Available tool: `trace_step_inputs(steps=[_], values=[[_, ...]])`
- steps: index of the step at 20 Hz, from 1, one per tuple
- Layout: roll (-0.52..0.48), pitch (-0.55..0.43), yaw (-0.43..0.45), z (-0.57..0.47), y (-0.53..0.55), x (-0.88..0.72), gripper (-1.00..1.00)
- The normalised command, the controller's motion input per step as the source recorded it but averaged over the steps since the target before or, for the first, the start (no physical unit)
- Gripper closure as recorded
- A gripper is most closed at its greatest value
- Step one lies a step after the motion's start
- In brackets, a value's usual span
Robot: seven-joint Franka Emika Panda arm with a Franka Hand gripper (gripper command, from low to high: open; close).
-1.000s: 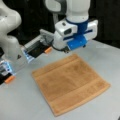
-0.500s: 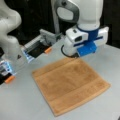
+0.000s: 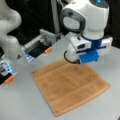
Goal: Folding a towel twice
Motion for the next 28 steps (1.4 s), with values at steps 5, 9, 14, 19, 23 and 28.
trace_step_inputs(steps=[5, 9, 14, 19, 23, 28], values=[[-0.225, 0.080, -0.114, 0.06, 0.29, 0.54, -1.00], [-0.189, 0.070, -0.067, 0.10, 0.24, 0.63, -1.00], [-0.207, 0.111, -0.037, 0.06, 0.16, 0.65, -1.00], [-0.340, 0.188, -0.130, -0.05, 0.19, 0.59, -1.00], [-0.430, 0.273, -0.199, -0.14, 0.28, 0.52, -1.00], [-0.497, 0.295, -0.172, -0.15, 0.31, 0.43, -1.00]])
